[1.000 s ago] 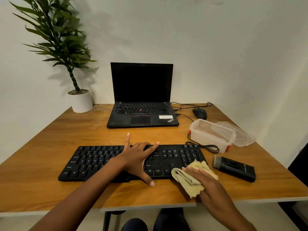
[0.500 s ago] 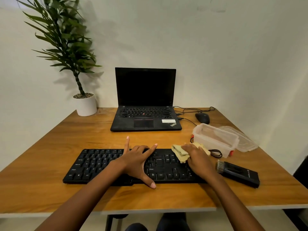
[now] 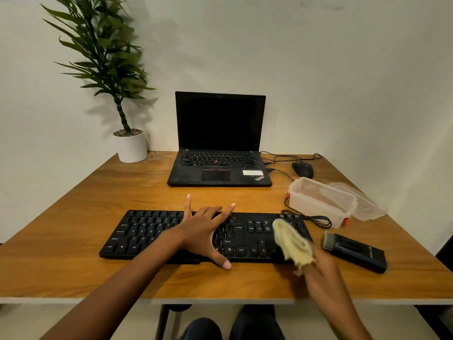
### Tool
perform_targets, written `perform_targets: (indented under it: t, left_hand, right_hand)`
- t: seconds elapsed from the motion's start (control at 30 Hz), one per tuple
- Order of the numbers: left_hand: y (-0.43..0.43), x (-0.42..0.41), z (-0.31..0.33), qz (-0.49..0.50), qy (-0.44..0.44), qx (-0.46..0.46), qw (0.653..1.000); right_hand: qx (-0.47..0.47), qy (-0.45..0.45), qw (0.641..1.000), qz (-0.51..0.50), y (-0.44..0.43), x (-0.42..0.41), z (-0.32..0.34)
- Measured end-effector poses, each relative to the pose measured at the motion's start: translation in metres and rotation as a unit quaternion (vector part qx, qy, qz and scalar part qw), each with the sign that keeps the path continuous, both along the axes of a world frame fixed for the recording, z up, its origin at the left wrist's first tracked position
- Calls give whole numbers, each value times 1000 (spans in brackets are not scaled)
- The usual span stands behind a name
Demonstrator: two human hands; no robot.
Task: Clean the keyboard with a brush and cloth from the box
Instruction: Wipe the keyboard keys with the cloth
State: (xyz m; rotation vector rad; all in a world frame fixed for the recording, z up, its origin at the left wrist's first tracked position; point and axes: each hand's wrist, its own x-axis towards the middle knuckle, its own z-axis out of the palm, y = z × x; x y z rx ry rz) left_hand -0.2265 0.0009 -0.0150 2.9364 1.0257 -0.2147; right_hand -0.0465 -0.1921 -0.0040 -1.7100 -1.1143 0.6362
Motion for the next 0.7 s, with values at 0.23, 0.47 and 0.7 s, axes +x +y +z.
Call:
perform_targets:
  t: [0.23,0.47,0.7]
  left_hand:
    - [12,-37,11,49,41,-51,997]
    - [6,-31,11,51,14,-8,999]
    - [6,-32,8,58,17,-8,998]
  right_hand:
    - [49,-264,954,-134,86,29,14]
    - [-128,-401,907,-4,106,-38,-27]
    - [-16,-436,870,232,83,-56,-36]
